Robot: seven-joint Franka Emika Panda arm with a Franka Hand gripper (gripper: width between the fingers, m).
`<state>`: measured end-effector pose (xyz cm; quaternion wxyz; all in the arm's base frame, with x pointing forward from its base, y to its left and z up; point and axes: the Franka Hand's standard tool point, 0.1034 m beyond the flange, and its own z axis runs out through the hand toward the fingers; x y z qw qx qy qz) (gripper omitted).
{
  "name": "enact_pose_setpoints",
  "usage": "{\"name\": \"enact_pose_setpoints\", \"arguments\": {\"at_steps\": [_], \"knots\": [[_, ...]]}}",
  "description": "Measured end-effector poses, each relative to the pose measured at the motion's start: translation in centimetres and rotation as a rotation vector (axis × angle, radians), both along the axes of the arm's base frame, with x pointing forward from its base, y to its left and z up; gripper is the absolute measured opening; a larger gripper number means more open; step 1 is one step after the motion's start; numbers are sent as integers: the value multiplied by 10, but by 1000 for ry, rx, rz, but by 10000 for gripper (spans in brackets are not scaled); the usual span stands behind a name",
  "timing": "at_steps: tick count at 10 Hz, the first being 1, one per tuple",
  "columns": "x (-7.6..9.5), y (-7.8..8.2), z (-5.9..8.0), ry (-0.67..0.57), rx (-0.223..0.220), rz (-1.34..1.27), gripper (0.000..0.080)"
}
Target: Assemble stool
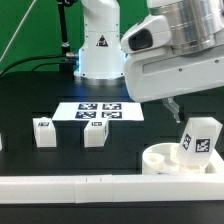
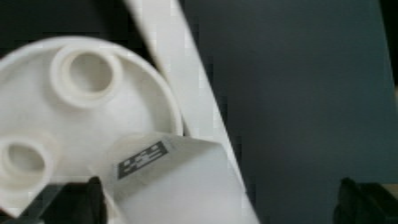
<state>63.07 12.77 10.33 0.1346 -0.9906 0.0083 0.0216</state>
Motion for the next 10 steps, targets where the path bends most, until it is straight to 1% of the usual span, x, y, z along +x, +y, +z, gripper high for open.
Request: {"name": "enact_pose_setpoints", "arguments": {"at_steps": [1,2,5,6,7,8,9,10], "knots": [[-2,2,-2,-38,-27,173,649],[-4,6,-6,-58,-50,289,649],[-4,4,-7,-104,-41,483,649],[-2,-2,-7,-150,-48,645,649],[4,-14,-8,-213,-70,813,649],[8,-19,-7,-243,-96,964,649],[14,-17,-8,-286,-133,1124,649],[17,-10,-7,-314,-155,1193,649]]}}
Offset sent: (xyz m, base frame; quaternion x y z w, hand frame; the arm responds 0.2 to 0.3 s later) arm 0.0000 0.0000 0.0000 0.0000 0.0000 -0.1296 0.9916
